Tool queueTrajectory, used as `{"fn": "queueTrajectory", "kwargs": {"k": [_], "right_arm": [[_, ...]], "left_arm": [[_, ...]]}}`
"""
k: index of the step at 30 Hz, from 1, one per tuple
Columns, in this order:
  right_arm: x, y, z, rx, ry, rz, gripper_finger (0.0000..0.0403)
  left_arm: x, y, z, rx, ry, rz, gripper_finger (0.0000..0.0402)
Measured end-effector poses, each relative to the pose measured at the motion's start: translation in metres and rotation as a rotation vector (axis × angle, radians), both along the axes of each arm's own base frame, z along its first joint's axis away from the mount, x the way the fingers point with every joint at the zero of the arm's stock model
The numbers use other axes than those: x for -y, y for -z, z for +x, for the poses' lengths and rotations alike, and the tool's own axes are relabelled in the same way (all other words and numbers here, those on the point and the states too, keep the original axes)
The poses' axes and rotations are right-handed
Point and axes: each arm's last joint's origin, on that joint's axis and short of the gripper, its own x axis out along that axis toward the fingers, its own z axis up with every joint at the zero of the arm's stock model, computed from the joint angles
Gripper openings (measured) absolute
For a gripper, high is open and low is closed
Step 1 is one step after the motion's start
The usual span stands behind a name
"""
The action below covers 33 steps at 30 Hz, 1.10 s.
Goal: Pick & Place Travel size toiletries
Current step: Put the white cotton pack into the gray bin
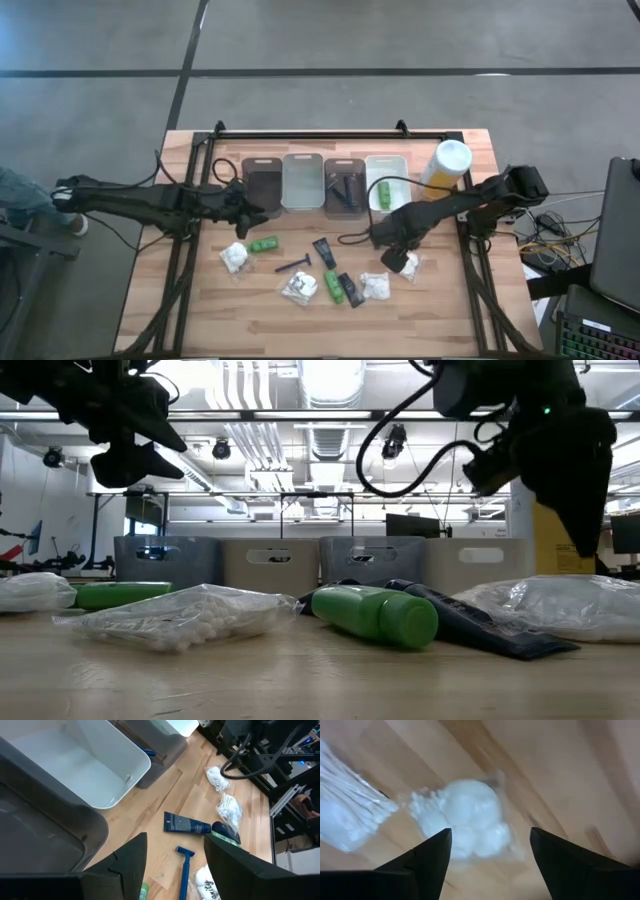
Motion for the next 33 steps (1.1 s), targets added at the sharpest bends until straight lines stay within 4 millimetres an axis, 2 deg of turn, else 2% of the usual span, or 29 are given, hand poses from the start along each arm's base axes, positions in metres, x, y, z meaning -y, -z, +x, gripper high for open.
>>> {"fn": "queueTrajectory", "kwargs": {"k": [7, 17, 22, 29, 33], "right_arm": [[0.012, 0.023, 0.004, 0.109, 0.053, 0.065, 0.0238], [0.016, 0.044, -0.012, 0.049, 0.074, 0.120, 0.0202], [0.015, 0.051, -0.014, 0.064, 0.075, 0.196, 0.0146], [0.013, 0.050, -0.010, 0.103, 0.033, 0.214, 0.0028], [0.013, 0.046, -0.006, 0.126, 0.020, 0.214, 0.0013]], "left_arm": [[0.000, 0.000, 0.000, 0.000, -0.001, -0.002, 0.0202], [0.000, 0.000, 0.000, 0.000, -0.002, -0.003, 0.0202], [0.000, 0.000, 0.000, 0.000, -0.005, -0.002, 0.0202], [0.000, 0.000, 0.000, 0.001, -0.011, -0.007, 0.0202], [0.000, 0.000, 0.000, 0.003, -0.017, -0.014, 0.0202]]}}
